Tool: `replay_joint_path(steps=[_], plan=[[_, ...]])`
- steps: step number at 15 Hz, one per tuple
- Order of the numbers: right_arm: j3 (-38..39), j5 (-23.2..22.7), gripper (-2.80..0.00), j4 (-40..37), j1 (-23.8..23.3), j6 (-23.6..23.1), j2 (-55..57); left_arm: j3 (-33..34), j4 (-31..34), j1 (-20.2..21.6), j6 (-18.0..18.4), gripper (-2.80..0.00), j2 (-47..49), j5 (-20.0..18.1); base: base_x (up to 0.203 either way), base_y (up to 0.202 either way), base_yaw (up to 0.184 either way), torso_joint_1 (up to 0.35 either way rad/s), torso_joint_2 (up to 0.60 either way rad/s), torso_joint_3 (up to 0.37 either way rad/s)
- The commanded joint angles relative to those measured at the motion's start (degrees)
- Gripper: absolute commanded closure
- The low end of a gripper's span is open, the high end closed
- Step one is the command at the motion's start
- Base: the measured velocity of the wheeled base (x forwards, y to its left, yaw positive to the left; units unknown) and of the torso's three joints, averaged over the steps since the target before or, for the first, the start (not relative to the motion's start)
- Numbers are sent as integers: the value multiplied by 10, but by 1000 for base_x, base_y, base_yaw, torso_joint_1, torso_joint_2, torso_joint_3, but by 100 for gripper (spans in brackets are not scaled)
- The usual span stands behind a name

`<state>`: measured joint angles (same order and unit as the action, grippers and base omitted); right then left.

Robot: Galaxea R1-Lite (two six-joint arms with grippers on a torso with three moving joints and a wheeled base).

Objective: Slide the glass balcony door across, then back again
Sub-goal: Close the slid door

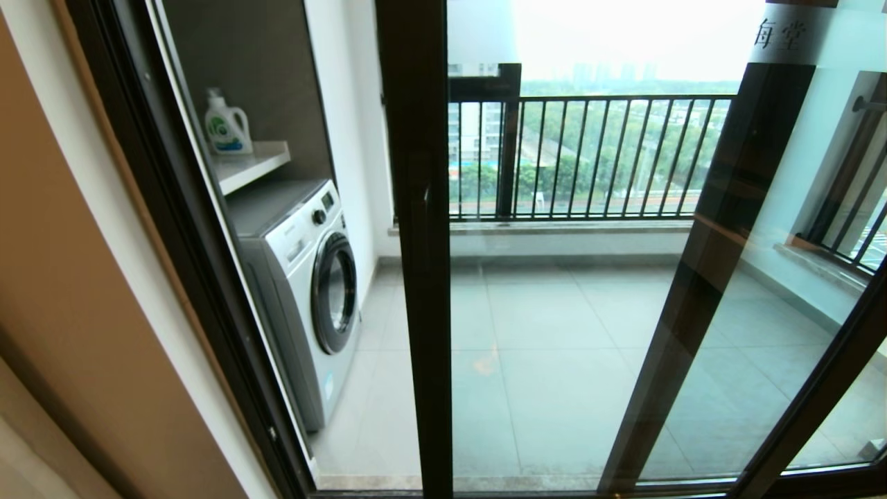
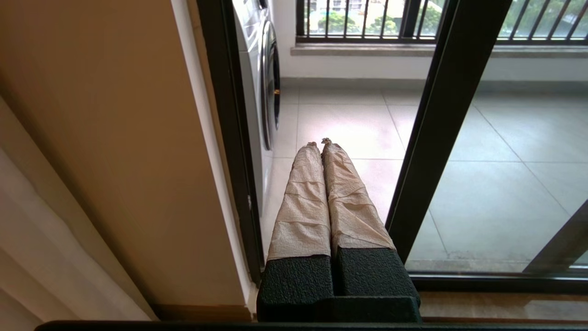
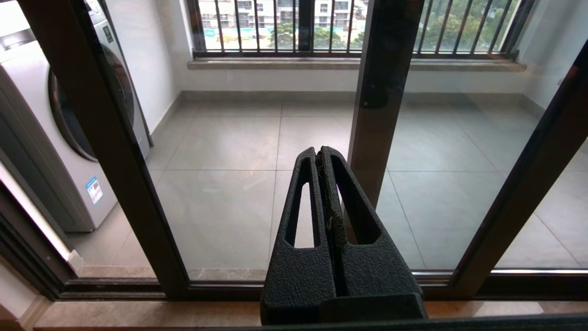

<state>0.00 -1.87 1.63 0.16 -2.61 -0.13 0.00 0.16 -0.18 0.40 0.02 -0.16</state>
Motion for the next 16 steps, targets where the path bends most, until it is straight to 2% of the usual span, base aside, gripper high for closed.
replay_joint_path(steps=[1, 4, 5, 8, 11, 14, 16], plan=[[7, -1, 0, 0, 0, 0, 1, 0, 0, 0, 2, 0, 1, -2, 0, 0, 0, 0, 0, 0], [7, -1, 0, 0, 0, 0, 1, 0, -1, 0, 15, 0, 1, -3, 0, 0, 0, 0, 0, 0], [7, -1, 0, 0, 0, 0, 1, -6, -4, 0, 36, 0, 1, -6, 0, 0, 0, 0, 0, 0], [7, 0, 0, 0, 0, 0, 1, -88, -4, 0, 41, 0, 58, -27, 0, 0, 0, 0, 0, 0], [7, -1, 0, 0, 0, 0, 1, -159, -56, -1, 37, 0, 222, -45, 0, 0, 0, 0, 0, 0], [7, -1, 0, 0, 0, 0, 1, -215, -179, -3, 35, 0, 417, -96, 0, 0, 0, 0, 0, 0], [7, -1, 0, 0, 0, 0, 1, -265, -265, -21, 34, 0, 558, -115, 0, 0, 0, 0, 0, 0]])
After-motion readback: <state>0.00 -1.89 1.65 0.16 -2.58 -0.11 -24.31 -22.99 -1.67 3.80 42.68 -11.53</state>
